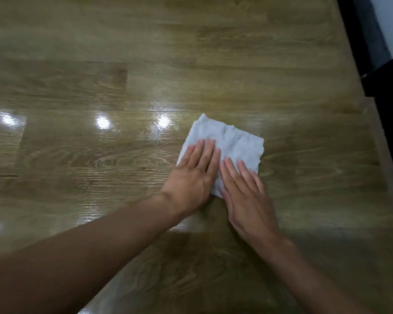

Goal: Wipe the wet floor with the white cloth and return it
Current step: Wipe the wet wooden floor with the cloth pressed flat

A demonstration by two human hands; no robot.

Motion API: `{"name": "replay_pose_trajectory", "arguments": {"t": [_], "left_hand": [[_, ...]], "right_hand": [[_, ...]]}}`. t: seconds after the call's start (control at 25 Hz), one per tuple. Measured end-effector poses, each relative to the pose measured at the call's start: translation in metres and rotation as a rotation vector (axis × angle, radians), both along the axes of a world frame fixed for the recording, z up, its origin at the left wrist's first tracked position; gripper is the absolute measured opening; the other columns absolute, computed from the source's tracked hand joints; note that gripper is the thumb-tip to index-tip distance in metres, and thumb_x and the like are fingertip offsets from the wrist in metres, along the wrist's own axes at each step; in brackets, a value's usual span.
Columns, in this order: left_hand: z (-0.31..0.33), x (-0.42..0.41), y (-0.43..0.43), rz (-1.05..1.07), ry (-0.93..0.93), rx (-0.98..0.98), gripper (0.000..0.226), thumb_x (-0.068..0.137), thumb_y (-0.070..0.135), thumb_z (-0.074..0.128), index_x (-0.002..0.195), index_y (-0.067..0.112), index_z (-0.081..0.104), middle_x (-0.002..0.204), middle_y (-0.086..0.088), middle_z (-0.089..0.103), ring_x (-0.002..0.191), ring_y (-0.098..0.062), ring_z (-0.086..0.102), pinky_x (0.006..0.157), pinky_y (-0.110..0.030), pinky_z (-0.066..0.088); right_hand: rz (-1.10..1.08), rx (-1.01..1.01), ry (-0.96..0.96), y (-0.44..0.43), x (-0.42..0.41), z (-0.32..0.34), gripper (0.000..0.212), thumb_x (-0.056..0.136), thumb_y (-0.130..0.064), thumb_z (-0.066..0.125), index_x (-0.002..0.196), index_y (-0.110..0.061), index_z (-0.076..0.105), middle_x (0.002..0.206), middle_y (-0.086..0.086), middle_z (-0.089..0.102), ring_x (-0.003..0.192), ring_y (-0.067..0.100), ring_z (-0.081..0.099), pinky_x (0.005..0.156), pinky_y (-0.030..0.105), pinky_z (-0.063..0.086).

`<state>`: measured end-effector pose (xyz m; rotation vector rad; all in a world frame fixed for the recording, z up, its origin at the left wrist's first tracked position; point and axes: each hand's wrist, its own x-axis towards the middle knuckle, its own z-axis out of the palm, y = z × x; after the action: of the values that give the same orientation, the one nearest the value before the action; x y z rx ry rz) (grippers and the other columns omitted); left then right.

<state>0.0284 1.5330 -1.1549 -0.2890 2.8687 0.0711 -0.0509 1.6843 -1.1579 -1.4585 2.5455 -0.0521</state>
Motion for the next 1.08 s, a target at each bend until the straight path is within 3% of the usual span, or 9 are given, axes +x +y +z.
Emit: {"name": "replay_pose_trajectory", "arguments": {"t": [0.16, 0.28, 0.4, 0.56, 0.68, 0.88, 1.08], "left_hand": [[0.005, -0.059, -0.058, -0.034, -0.062, -0.088, 0.060, 0.102, 0.025, 0.018, 0.151, 0.000, -0.007, 0.159, -0.022, -0.009, 0.147, -0.037, -0.007, 0.121, -0.045, 0.002], [0.020, -0.099, -0.082, 0.132, -0.095, 0.035, 0.056, 0.103, 0.023, 0.026, 0.153, 0.007, 0.007, 0.161, -0.015, 0.002, 0.148, -0.032, 0.001, 0.121, -0.047, 0.006], [0.013, -0.082, -0.050, 0.042, -0.078, 0.027, 0.057, 0.104, 0.031, 0.020, 0.153, 0.011, 0.000, 0.161, -0.013, -0.003, 0.148, -0.034, -0.001, 0.120, -0.045, 0.005], [-0.004, -0.041, 0.020, -0.219, 0.086, 0.101, 0.059, 0.098, 0.031, 0.024, 0.153, 0.012, 0.011, 0.160, -0.013, 0.007, 0.148, -0.036, 0.004, 0.121, -0.045, 0.004], [-0.010, -0.066, 0.008, -0.241, 0.119, 0.081, 0.058, 0.099, 0.032, 0.020, 0.152, 0.011, 0.015, 0.160, -0.013, 0.011, 0.148, -0.033, 0.008, 0.121, -0.043, 0.006], [-0.008, -0.155, -0.040, -0.031, 0.032, 0.099, 0.057, 0.103, 0.033, 0.021, 0.154, 0.015, 0.003, 0.161, -0.011, -0.001, 0.149, -0.031, -0.002, 0.119, -0.044, 0.001], [-0.007, -0.110, 0.017, -0.272, 0.059, 0.117, 0.063, 0.096, 0.039, 0.012, 0.154, 0.016, 0.006, 0.161, -0.013, 0.001, 0.148, -0.035, 0.000, 0.119, -0.047, 0.001]], "right_hand": [[-0.030, 0.008, -0.035, -0.059, -0.053, -0.004, 0.053, 0.103, -0.031, 0.022, 0.154, -0.018, 0.017, 0.161, -0.005, 0.015, 0.149, 0.018, 0.009, 0.119, 0.039, 0.012], [-0.066, 0.021, -0.070, -0.098, -0.095, -0.003, 0.055, 0.103, -0.029, 0.027, 0.154, -0.019, 0.011, 0.162, -0.007, 0.009, 0.149, 0.017, 0.004, 0.119, 0.037, 0.008], [-0.093, -0.004, -0.037, -0.050, -0.068, -0.002, 0.054, 0.103, -0.026, 0.030, 0.154, -0.016, 0.016, 0.162, -0.003, 0.014, 0.149, 0.018, 0.007, 0.120, 0.038, 0.010], [-0.201, -0.030, -0.016, 0.044, -0.005, -0.002, 0.054, 0.100, -0.024, 0.034, 0.152, -0.011, 0.025, 0.160, 0.003, 0.023, 0.149, 0.023, 0.014, 0.117, 0.045, 0.023], [-0.273, -0.022, 0.014, 0.025, -0.026, -0.007, 0.053, 0.100, -0.024, 0.034, 0.151, -0.012, 0.027, 0.159, 0.002, 0.024, 0.148, 0.023, 0.017, 0.117, 0.045, 0.021], [-0.347, -0.019, -0.044, -0.050, -0.116, -0.007, 0.057, 0.101, -0.025, 0.031, 0.154, -0.015, 0.014, 0.162, -0.002, 0.011, 0.149, 0.019, 0.005, 0.119, 0.039, 0.005], [-0.429, 0.028, 0.014, 0.032, -0.035, 0.001, 0.056, 0.099, -0.020, 0.035, 0.152, -0.008, 0.021, 0.160, 0.007, 0.019, 0.149, 0.024, 0.011, 0.119, 0.043, 0.018]]}}
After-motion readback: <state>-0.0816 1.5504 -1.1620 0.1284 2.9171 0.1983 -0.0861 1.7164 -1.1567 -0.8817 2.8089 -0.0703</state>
